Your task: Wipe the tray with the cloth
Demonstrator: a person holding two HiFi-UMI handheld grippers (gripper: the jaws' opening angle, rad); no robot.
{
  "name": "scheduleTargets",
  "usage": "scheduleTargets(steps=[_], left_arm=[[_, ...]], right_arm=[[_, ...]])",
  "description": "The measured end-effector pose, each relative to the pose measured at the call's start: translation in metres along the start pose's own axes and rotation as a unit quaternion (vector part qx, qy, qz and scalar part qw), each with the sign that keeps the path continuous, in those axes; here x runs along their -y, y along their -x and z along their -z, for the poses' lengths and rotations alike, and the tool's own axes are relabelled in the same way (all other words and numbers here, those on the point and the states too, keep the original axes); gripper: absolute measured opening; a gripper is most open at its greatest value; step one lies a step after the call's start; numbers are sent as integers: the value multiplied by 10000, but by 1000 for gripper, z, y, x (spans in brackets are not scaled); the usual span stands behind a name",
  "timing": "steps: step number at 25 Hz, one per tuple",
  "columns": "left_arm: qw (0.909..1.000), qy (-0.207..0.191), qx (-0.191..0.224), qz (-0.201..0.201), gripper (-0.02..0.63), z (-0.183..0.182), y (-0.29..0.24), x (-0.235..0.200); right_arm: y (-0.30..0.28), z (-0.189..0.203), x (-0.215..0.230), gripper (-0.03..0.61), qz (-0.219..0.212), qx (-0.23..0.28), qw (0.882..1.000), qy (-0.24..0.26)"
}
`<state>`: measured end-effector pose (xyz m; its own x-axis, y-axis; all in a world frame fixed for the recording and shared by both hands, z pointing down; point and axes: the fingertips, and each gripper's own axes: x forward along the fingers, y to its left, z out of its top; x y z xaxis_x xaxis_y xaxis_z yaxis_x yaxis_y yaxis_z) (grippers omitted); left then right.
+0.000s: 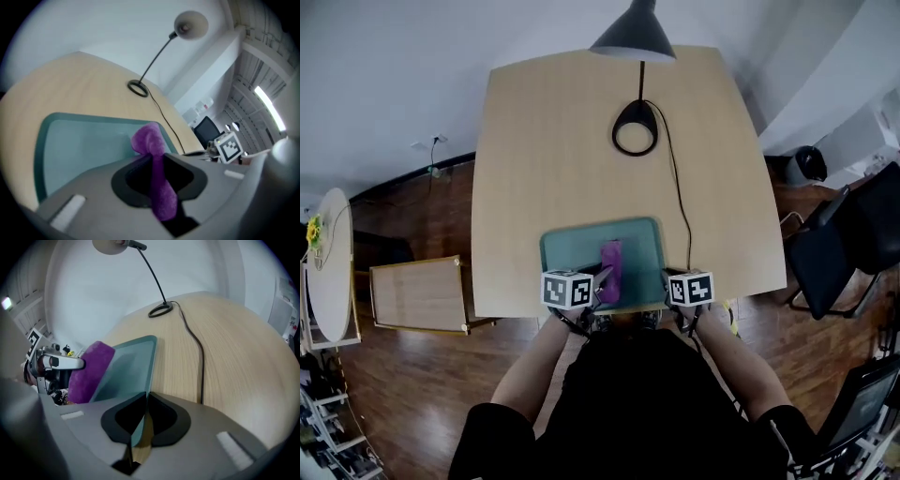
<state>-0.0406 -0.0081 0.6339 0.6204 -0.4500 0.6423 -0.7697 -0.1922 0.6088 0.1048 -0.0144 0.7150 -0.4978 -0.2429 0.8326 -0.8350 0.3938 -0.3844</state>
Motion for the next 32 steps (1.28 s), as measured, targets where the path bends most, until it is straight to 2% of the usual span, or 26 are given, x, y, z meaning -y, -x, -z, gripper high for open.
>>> scheduleTargets(steps=[2,5,10,12,15,19,23,26,29,32], left_arm=[[9992,188,134,-330,95,3,34,-29],[9934,171,93,-1128,95,12,81,-73],[9781,-119,-463,-2025,97,40,108,-120],[9751,-73,-573,-2143,97,48,103,-128],[9774,271,-561,-2021,97,52,90,-125],[9768,161,-682,-2023,97,51,78,-118],[9840,114,-771,-1602,97,47,58,-95],[9868,-130,-988,-1274,97,45,31,-67],[9881,-377,-1281,-769,97,46,-2,-27],[9825,-821,-1631,-369,97,52,-34,12]], right_arm=[[1,-1,0,26,-14,19,10000,-12],[1,-4,1,26,-26,25,10000,-4],[1,-7,2,26,-57,33,10000,-25],[0,-6,1,26,-51,32,10000,-23],[0,-6,0,26,-29,33,10000,-29],[0,-5,-1,26,-12,32,10000,-30],[0,-5,-3,25,0,64,10000,-41],[0,-5,-4,25,1,78,10000,-37],[0,-5,-5,25,-12,86,9999,-58],[1,-5,-6,25,-32,95,9999,-93]])
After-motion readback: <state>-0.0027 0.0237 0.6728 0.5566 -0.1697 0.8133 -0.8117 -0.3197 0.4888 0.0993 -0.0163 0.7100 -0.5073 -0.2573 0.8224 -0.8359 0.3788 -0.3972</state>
